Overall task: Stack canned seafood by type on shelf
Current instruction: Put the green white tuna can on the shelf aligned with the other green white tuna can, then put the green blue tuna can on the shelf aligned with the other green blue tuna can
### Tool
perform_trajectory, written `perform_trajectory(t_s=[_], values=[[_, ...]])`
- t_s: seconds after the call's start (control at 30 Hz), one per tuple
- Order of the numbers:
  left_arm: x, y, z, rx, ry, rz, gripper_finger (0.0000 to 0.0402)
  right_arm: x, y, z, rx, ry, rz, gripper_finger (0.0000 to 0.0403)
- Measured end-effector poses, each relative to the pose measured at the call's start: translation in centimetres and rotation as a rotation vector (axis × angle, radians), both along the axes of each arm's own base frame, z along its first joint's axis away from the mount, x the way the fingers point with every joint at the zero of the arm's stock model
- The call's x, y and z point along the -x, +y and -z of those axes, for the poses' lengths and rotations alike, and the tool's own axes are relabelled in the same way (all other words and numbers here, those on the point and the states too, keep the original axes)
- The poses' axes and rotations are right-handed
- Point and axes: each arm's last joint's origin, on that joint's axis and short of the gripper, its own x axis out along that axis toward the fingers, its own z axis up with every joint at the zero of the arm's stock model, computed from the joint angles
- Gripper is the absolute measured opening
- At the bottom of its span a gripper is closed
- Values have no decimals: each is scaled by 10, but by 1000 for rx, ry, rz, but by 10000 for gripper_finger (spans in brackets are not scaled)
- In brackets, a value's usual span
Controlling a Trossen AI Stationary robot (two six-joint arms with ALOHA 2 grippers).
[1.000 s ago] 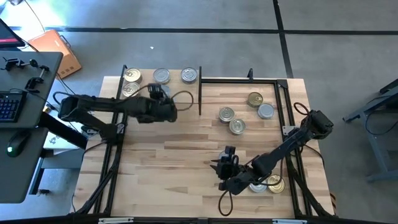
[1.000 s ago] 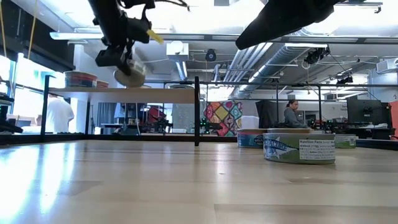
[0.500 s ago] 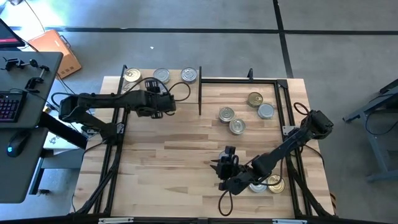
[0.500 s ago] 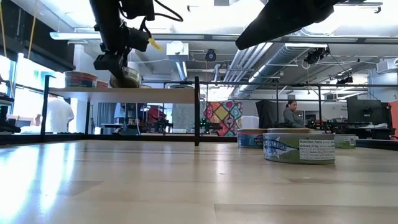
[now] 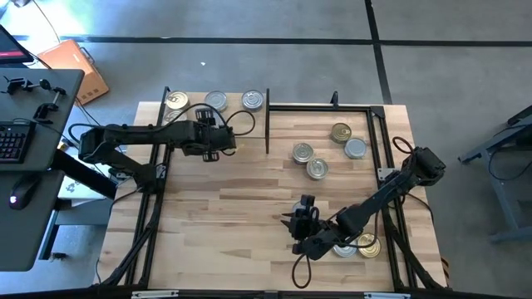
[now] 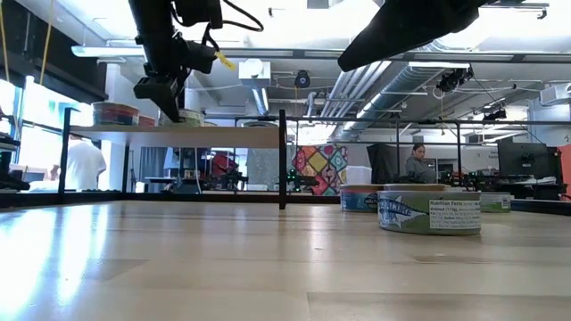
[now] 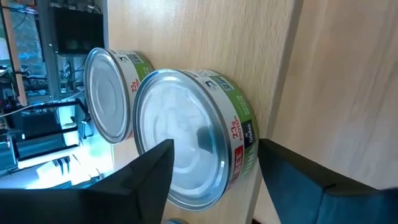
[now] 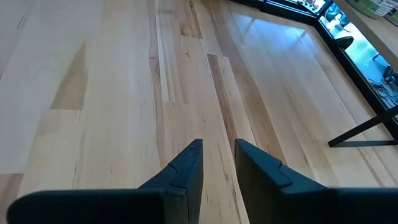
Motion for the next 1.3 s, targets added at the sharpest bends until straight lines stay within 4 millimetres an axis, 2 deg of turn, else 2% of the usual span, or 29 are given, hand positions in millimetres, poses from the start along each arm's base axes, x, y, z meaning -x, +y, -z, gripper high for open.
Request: perform_trajectory(t_s=[0.13, 0.27, 0.47, 0.6, 0.73, 0.83, 0.93, 1.07, 1.3], values=[[0, 0, 0, 0, 6, 4, 249, 0, 0, 0, 0, 0, 0, 83], [1, 0, -1, -1, 0, 4, 254, 0, 0, 0, 0, 0, 0, 83], [13, -3, -17, -13, -92, -18, 255, 0, 0, 0, 0, 0, 0, 83], [29, -7, -36, 23, -252, -50, 255, 0, 0, 0, -1, 0, 0, 83], [42, -14, -56, 146, -473, -33, 255, 0, 0, 0, -1, -1, 0, 83], [44, -25, -69, 265, -631, 61, 251, 0, 0, 0, -1, -1, 0, 83], [38, -39, -76, 354, -772, 223, 239, 0, 0, 0, -3, -2, 2, 83], [24, -61, -67, 413, -906, 436, 216, 1, 2, 0, -3, -2, -6, 83], [3, -100, -20, 408, -1020, 705, 182, 10, 11, 2, 4, 20, -31, 83]])
